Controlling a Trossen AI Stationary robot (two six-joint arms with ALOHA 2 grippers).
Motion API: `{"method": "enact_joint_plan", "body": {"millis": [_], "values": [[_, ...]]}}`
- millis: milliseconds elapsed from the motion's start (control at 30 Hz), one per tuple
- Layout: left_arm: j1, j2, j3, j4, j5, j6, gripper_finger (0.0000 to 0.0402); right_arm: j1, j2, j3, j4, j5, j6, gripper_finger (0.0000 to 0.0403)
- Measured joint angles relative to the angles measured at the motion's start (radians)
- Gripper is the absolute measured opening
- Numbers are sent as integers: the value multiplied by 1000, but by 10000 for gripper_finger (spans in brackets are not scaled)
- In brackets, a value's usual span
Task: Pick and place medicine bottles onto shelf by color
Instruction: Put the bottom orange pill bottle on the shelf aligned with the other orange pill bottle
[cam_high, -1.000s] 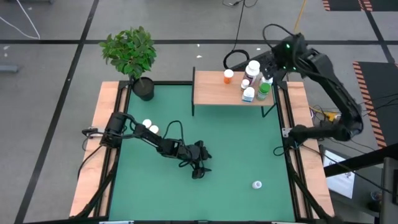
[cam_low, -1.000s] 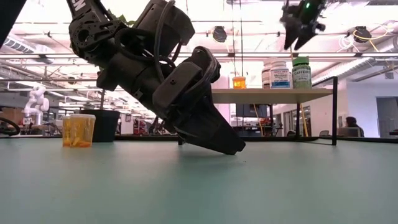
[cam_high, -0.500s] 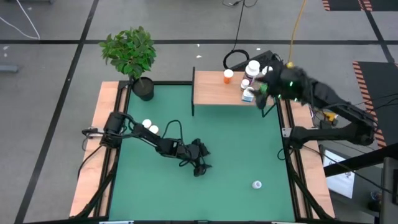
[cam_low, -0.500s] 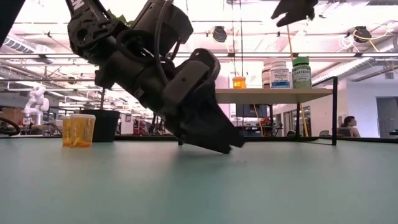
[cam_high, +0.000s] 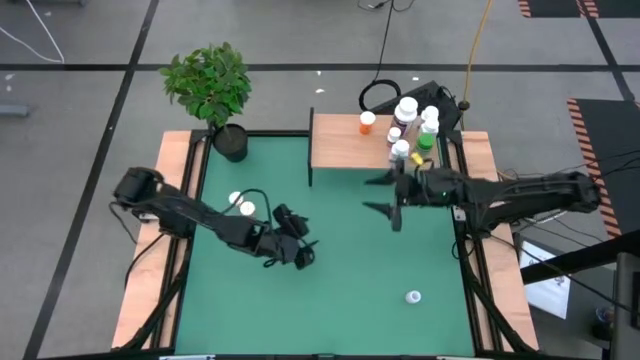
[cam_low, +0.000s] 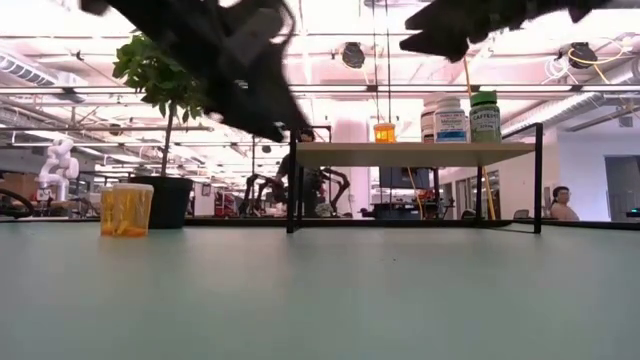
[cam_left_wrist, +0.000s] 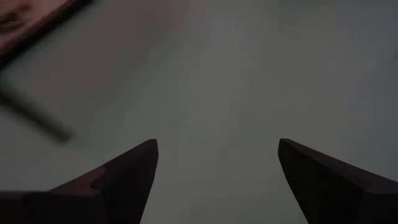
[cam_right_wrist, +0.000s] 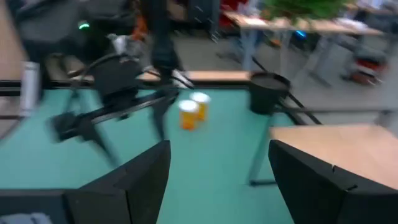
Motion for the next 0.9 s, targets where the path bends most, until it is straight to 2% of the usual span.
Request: {"method": "enact_joint_plan", "body": {"millis": [200,367,467,667,767,900], "values": [[-45,-126,1,-435,-173,-322,335,45,59,-211,409,-58,32,265],[-51,-152,1,-753,-175,-603,335,48,98,-327,603,-56,86,265],[-34,-154,1,-874,-136,-741,335,48,107,-375,685,-54,113,265],[26,-153,-49,-888,13,-907,335,48,114,-394,803,-53,112,265],[33,-154,-102,-855,26,-996,335,48,114,-394,803,-54,116,265],[22,-159,-153,-831,-8,-1094,335,48,114,-394,798,-54,121,265]]}}
